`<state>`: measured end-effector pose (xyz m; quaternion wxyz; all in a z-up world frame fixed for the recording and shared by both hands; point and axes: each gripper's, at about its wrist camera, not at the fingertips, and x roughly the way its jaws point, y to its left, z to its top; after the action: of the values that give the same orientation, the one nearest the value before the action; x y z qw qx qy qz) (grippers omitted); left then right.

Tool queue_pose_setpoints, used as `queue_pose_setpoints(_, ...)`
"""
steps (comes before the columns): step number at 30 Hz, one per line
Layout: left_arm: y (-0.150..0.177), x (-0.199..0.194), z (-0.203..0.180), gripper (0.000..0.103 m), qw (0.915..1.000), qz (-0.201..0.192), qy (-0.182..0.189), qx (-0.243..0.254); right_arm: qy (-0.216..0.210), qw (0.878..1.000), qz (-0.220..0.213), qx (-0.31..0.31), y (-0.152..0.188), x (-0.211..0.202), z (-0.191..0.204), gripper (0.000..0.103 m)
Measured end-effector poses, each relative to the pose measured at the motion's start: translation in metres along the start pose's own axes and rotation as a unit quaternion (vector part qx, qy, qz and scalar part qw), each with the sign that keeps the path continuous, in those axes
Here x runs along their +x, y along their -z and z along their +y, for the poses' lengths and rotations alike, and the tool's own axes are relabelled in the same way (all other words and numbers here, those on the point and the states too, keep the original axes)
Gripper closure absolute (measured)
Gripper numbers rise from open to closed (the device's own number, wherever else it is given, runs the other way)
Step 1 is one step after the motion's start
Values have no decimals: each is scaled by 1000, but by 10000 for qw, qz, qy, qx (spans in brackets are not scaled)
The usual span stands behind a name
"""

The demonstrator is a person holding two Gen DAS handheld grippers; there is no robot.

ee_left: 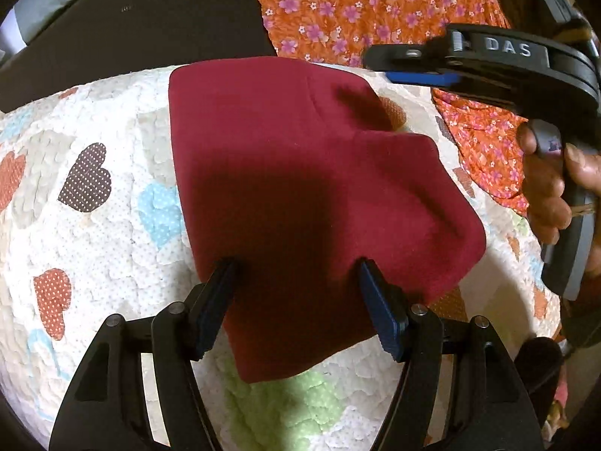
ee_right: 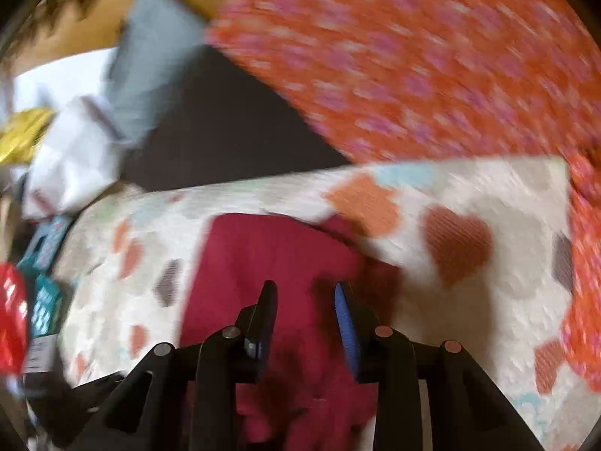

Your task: Fold small clothes

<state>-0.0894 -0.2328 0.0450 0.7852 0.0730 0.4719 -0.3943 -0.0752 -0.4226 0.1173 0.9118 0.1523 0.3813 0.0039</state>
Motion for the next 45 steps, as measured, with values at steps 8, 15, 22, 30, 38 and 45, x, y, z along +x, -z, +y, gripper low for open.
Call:
queue_pose_setpoints(8, 2, 3, -6, 36, 9998, 112, 16, 185, 190, 9980, 558, 218, 22, 67, -25, 85)
queue_pose_setpoints(15, -1, 7, -7, 36, 9997, 188, -15, 168, 150, 9982, 259, -514, 36, 5, 15, 84)
queue_pose_setpoints(22, 4, 5, -14, 36, 9990, 284, -173, 302, 818, 9925, 401, -816, 104, 22, -1, 84)
queue_pose_setpoints(30, 2, 5, -15, 36, 9987, 144, -456, 194, 376, 9987, 20, -341, 111, -36, 12, 84)
queue_pose_setpoints(38, 7, 5, -25, 36, 9944, -40, -962, 438, 773, 9956, 506, -152, 149, 13, -11, 84)
queue_pose_setpoints(45, 4, -9, -23, 36, 9897, -460, -1301, 370, 617, 9977, -104, 257, 142, -35, -4, 84)
